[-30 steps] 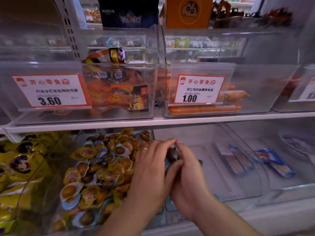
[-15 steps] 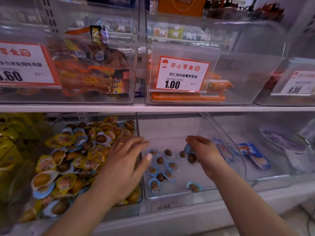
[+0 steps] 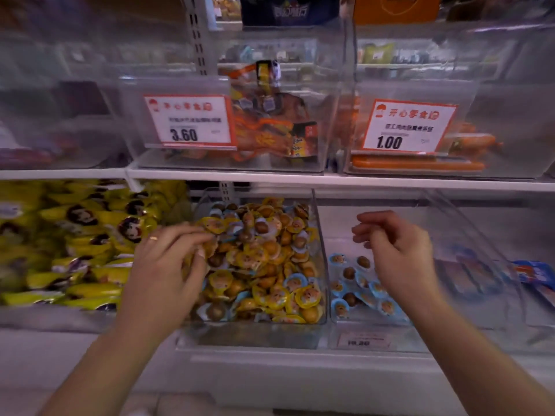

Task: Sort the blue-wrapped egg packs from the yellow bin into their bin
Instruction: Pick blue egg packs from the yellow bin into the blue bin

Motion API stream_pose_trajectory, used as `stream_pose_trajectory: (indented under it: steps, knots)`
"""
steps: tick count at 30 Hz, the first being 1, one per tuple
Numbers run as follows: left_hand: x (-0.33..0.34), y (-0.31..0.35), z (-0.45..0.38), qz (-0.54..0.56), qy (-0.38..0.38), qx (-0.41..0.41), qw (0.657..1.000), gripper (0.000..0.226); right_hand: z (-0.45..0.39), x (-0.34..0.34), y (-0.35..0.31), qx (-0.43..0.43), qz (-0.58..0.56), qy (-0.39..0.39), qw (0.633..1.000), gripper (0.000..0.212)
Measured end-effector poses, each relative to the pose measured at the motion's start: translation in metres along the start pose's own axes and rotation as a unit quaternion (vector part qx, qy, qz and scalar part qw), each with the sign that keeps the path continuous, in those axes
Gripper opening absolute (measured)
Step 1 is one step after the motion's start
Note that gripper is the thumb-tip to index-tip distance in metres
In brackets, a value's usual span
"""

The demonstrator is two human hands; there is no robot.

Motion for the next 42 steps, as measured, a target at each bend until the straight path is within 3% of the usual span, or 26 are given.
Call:
stream_pose_trajectory:
  steps: [2,5,8,11,14,17,19,21,27,29,31,34,36,40,42]
  knots:
    - [-0.018,-0.013,0.020,-0.022,-0.050,-0.057,0.997,0.032,0.028,0.032,-0.018,-0.086,0.082,-0.059,0.991,0.024]
    - [-0.019,-0.013,0.047,-0.021,-0.125,-0.033,0.991,0.032,0.067,0.081,-0.026,-0.207,0.199,-0.165,0.944,0.025]
    - [-0.009,-0.010,0.066,-0.035,-0.137,-0.001,0.990,0.032,0.088,0.122,-0.013,-0.222,0.275,-0.263,0.898,0.035]
    - [0.000,-0.022,0.067,-0.084,-0.161,-0.010,0.983,0.039,0.088,0.150,-0.003,-0.235,0.320,-0.297,0.868,0.040]
    - [0.007,-0.030,0.054,-0.099,-0.195,-0.015,0.976,0.042,0.075,0.163,0.001,-0.235,0.336,-0.304,0.860,0.042]
    - [0.019,-0.033,0.042,-0.115,-0.239,-0.021,0.964,0.048,0.055,0.168,0.012,-0.201,0.400,-0.307,0.840,0.061]
    - [0.022,-0.035,0.037,-0.107,-0.233,-0.034,0.966,0.039,0.044,0.165,0.014,-0.180,0.418,-0.297,0.840,0.066]
    - [0.020,-0.038,0.034,-0.084,-0.184,-0.042,0.978,0.021,0.039,0.161,0.013,-0.165,0.404,-0.290,0.852,0.061]
    - [0.001,-0.019,0.025,0.055,-0.005,-0.050,0.997,0.020,0.038,0.160,0.011,-0.120,0.376,-0.246,0.885,0.043]
    - [0.001,-0.011,0.028,0.107,-0.038,-0.063,0.992,0.012,0.036,0.157,0.009,-0.102,0.355,-0.208,0.906,0.041]
    - [0.008,-0.007,0.035,0.129,-0.117,-0.055,0.983,0.012,0.037,0.155,0.007,-0.130,0.338,-0.188,0.913,0.040]
    - [0.014,-0.007,0.043,0.062,-0.207,-0.062,0.974,0.021,0.046,0.157,0.004,-0.220,0.324,-0.245,0.887,0.032]
    - [0.020,-0.002,0.044,0.006,-0.254,-0.072,0.964,0.035,0.050,0.158,0.006,-0.229,0.336,-0.280,0.870,0.026]
    - [0.034,0.001,0.039,-0.033,-0.300,-0.129,0.945,0.050,0.050,0.159,0.009,-0.217,0.425,-0.286,0.831,0.044]
    - [0.035,-0.001,0.036,-0.037,-0.304,-0.135,0.942,0.048,0.053,0.159,0.006,-0.242,0.433,-0.277,0.823,0.039]
Point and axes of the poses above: each hand's wrist, its own z-axis away from the middle knuckle, its own x-axis out of the palm, y = z × x, the point moved 4 cm from there along -z, towards the middle knuckle, and after that the axes turned 14 degrees about x, right-handed, at the moved point
